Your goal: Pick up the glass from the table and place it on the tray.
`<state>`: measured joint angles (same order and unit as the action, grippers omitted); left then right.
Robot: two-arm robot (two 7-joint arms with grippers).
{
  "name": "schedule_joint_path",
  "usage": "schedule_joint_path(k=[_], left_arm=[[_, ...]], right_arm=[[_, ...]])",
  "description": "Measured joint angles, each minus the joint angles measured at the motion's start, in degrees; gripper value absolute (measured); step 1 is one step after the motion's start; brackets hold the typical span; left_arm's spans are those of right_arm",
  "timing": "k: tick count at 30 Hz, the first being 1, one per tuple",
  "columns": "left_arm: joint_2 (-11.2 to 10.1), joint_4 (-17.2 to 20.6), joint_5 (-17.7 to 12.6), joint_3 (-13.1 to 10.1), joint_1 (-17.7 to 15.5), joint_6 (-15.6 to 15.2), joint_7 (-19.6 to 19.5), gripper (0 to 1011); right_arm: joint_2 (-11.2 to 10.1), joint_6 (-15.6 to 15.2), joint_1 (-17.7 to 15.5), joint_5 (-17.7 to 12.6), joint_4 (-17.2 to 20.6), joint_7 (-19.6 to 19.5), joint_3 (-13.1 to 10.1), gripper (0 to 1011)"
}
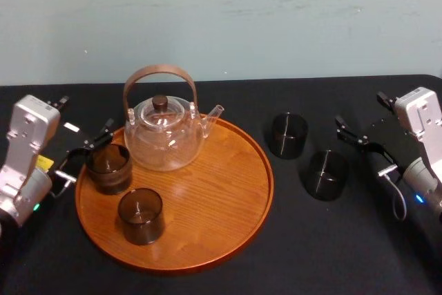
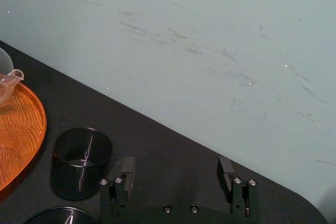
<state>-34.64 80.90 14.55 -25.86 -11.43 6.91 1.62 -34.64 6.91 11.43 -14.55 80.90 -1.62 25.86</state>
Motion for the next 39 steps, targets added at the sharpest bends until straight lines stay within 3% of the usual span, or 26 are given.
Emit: schedule_joint_path(k=[39], left_arm=[[0.00,0.00,0.00,0.00,0.00,0.00,0.00,1001]], right_arm=[[0.00,0.00,0.00,0.00,0.00,0.00,0.00,1002]])
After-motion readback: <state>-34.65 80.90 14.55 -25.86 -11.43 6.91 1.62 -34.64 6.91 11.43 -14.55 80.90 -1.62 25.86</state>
